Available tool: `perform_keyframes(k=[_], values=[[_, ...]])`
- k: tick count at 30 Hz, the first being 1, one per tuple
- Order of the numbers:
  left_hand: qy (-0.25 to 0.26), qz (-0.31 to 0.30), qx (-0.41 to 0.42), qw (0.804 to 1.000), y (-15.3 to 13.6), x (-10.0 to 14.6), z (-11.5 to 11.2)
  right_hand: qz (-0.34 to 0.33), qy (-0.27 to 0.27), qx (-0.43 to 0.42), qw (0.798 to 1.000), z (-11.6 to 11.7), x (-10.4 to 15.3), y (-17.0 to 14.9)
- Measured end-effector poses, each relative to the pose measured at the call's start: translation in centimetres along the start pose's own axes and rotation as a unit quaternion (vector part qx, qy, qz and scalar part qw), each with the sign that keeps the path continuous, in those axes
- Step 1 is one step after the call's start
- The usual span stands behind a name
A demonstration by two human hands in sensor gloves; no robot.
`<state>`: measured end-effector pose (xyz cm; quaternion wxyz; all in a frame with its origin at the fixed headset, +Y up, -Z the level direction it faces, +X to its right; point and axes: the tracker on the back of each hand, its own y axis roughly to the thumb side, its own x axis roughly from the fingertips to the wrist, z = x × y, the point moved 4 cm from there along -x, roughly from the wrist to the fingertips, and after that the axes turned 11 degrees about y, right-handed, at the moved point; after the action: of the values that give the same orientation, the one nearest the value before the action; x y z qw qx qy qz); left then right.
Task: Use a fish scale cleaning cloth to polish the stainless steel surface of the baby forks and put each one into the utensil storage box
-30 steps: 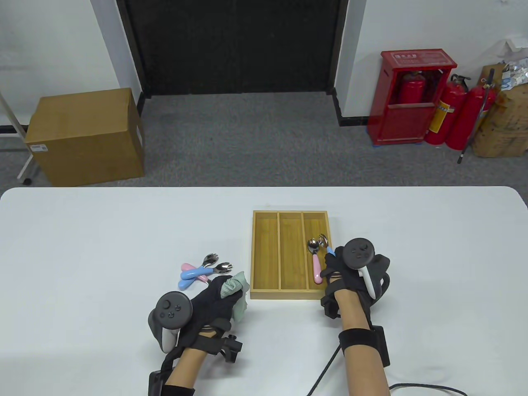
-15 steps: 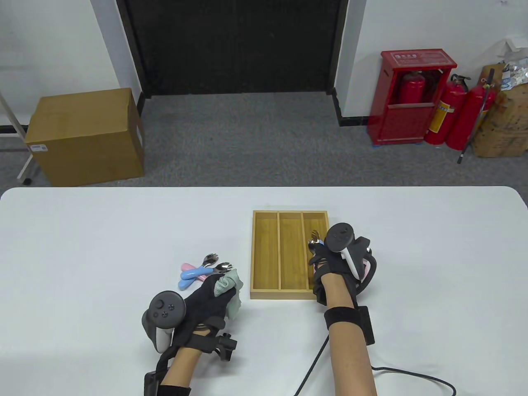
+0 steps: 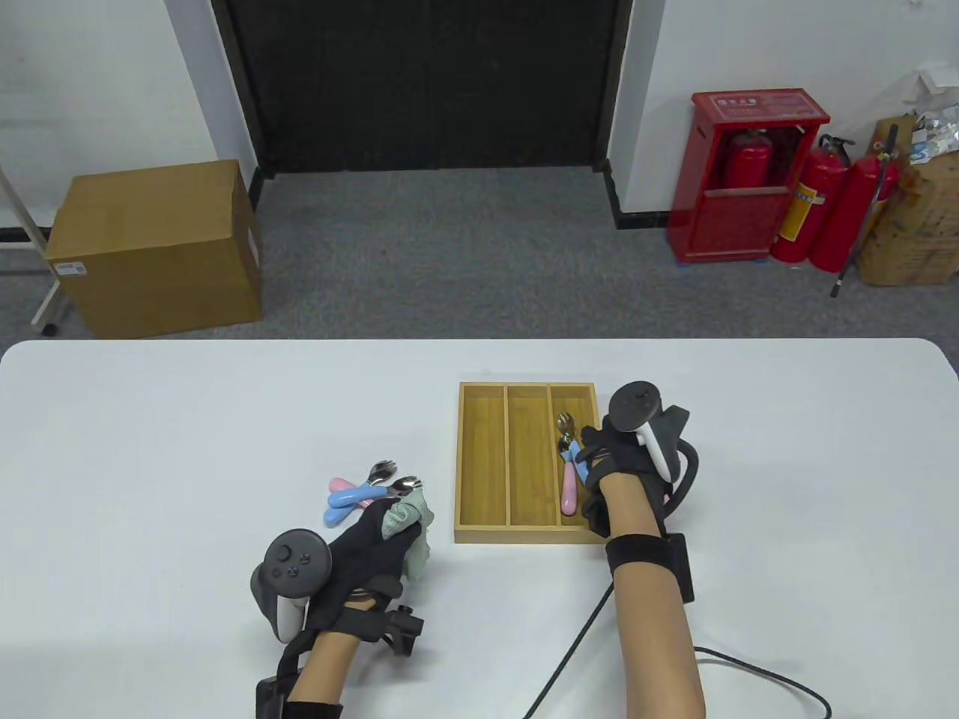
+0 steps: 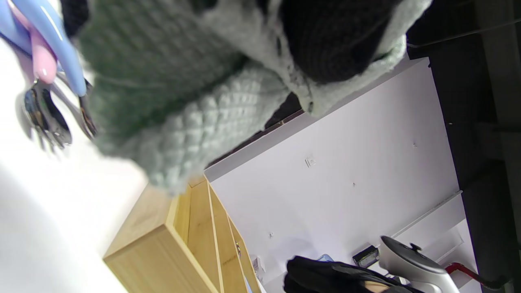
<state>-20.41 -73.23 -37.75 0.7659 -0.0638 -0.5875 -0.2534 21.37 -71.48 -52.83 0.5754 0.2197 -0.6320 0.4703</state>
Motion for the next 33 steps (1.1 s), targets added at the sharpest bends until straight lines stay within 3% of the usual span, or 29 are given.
perform_keyframes(k=[4, 10, 14, 19, 23, 27, 30, 33], values=[[0.002, 0.002, -0.001, 1.000, 0.0, 0.0, 0.2, 0.051, 0.016, -0.002, 0.999, -1.0, -0.4, -3.3], [0.003, 0.002, -0.005, 1.000, -0.1, 0.0, 0.3, 0.113, 0.086, 0.021, 0.990, 1.3, -0.7, -8.0], [-0.001, 0.003, -0.002, 1.000, -0.1, 0.0, 0.1, 0.119, 0.108, 0.054, 0.986, 2.8, -0.6, -9.1], [-0.005, 0.015, 0.020, 1.000, -0.3, 0.0, -0.1, 0.104, 0.076, 0.059, 0.990, 2.7, -0.1, -9.3], [-0.008, 0.032, 0.057, 0.998, -0.7, 0.1, -0.3, 0.069, 0.054, -0.004, 0.996, 1.6, 1.0, -9.3], [-0.018, 0.052, 0.106, 0.993, -1.2, 0.1, -0.5, -0.007, 0.018, -0.080, 0.997, -0.5, 3.2, -7.7], [-0.039, 0.068, 0.158, 0.984, -1.6, 0.1, -0.9, -0.071, 0.006, -0.132, 0.989, -1.5, 5.3, -6.0], [-0.057, 0.079, 0.205, 0.974, -1.8, 0.2, -1.5, -0.144, 0.016, -0.211, 0.967, -1.9, 8.0, -3.9]])
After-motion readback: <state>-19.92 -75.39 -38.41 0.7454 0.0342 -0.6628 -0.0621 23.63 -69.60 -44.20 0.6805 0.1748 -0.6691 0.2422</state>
